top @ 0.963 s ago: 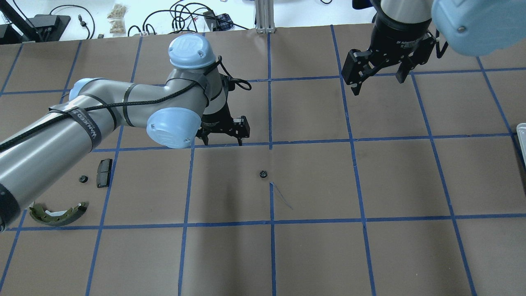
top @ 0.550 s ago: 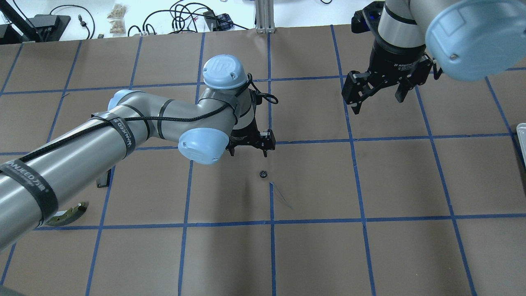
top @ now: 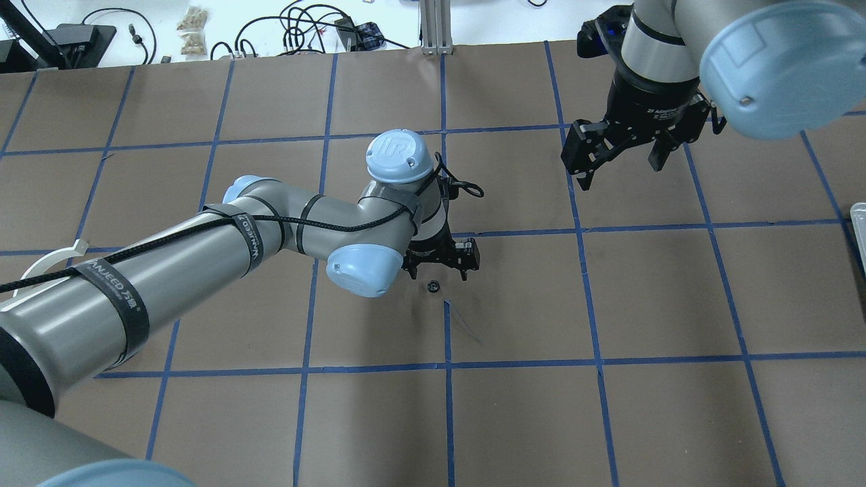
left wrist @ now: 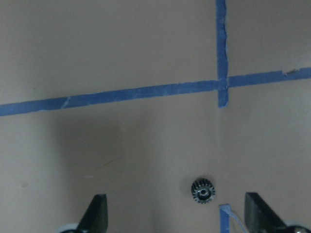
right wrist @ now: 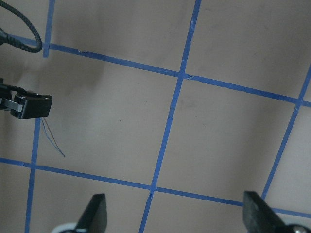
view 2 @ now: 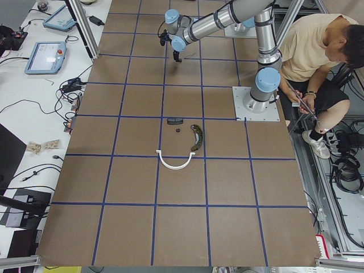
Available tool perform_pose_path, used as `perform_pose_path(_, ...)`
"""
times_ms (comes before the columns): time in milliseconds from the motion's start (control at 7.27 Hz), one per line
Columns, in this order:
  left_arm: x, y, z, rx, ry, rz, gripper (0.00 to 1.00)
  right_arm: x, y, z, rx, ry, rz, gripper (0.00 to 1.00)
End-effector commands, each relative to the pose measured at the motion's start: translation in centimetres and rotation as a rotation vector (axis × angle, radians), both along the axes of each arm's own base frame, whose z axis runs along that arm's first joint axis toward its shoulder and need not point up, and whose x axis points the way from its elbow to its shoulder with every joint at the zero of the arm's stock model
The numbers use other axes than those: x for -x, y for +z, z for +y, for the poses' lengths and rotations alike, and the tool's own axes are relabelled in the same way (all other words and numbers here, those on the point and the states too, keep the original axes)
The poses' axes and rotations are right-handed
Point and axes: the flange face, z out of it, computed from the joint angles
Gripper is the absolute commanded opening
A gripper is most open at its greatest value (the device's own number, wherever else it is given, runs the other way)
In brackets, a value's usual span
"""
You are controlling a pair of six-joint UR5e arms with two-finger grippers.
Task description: Place bearing gear from tray to pile
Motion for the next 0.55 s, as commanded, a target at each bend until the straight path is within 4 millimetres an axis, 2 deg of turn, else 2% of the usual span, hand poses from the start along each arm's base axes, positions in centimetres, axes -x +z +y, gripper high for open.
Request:
perform_pose_path(0,-0.3,-1.7,1.5,-0.029,-0.009,-0.013,0.72,0.0,0.0,-0.4,0.023,0.006,-0.001,1.0)
perform_pose_path(138,-0.2,-0.9,1.7,-0.016,-0.011,-0.004,0.53,0.0,0.1,-0.4,0.024,0.001,-0.002,1.0)
perform_pose_path(412,-0.1,-0.5,1.4,-0.006,-0.012,-0.002,0.07,-0.1,-0.2,-0.4,0.018,0.006,-0.002,1.0)
